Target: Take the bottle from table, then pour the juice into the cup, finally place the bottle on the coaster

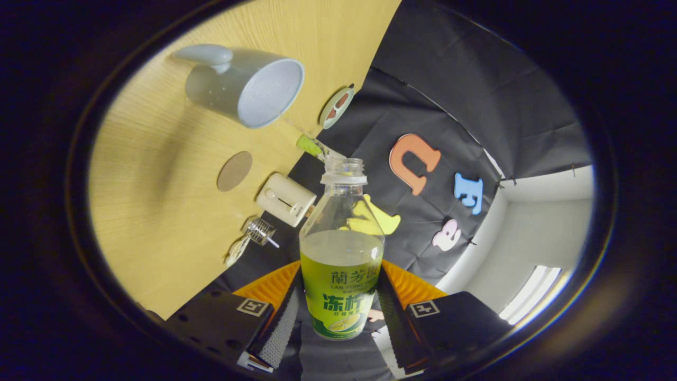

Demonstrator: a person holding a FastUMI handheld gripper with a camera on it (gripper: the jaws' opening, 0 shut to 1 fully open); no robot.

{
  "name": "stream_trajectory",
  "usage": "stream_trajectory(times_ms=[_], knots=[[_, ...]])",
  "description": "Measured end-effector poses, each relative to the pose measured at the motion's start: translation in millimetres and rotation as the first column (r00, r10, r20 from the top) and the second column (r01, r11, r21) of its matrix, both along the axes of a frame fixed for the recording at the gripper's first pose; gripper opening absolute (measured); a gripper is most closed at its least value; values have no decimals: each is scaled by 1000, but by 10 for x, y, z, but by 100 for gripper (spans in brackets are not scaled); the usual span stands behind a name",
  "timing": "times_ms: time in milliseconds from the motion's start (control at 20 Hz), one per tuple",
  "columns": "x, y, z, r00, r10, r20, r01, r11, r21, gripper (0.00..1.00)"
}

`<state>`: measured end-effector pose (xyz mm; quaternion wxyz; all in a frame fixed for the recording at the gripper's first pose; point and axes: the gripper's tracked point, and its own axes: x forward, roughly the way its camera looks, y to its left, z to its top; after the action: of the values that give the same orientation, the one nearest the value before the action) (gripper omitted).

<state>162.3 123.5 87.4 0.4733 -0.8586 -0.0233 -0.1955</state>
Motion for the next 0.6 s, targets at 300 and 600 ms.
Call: stream_trajectory(times_ms=[300, 600], knots=[[-51, 115, 42, 1000, 8, 13, -8, 999, -47, 81], [-23, 165, 36, 1000, 2, 16, -1, 997, -81, 81]])
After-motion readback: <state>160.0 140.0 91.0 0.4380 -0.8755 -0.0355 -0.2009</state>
